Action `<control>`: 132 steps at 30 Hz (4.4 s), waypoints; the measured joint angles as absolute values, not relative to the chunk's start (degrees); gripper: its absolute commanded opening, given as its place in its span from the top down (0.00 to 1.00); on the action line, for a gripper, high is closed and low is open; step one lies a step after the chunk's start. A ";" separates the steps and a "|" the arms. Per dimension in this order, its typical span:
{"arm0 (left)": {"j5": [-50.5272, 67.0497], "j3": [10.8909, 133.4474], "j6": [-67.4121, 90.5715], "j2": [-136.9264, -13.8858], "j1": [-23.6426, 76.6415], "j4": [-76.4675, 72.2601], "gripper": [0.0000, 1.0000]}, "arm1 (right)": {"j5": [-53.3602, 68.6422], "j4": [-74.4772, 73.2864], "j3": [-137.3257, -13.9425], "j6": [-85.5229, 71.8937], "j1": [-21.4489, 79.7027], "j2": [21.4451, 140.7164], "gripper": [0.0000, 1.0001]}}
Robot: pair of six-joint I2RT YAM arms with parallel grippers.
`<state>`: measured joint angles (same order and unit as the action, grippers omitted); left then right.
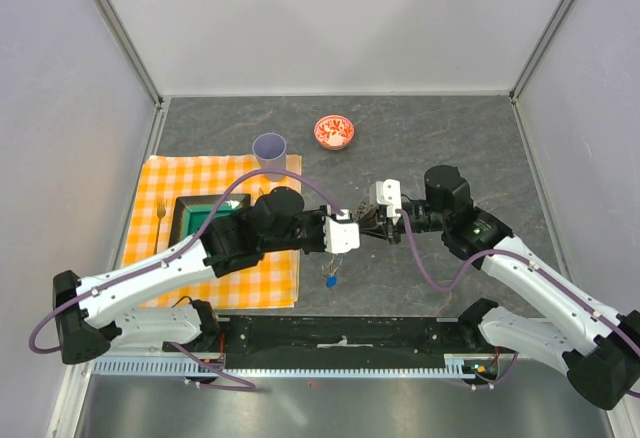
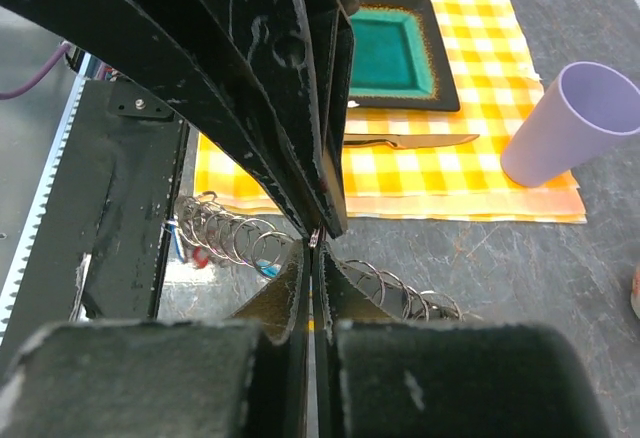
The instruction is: Put the keys on the keyring
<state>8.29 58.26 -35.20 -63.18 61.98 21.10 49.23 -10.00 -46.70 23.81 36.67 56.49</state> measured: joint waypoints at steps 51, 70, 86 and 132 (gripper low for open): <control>37.32 31.44 3.90 -51.51 43.46 -27.68 0.62 | 49.25 30.68 -35.03 -3.49 36.36 54.06 1.00; 39.33 33.26 4.54 -52.47 43.46 -28.45 0.67 | 50.78 28.49 -35.03 -2.63 36.21 54.39 1.00; 38.92 37.34 0.54 -52.90 43.31 -17.50 0.89 | 50.98 12.58 -40.42 7.03 36.29 54.61 1.00; 31.86 31.57 -5.15 -53.47 45.52 -16.60 0.98 | 39.88 3.09 -41.98 9.69 36.23 51.57 0.66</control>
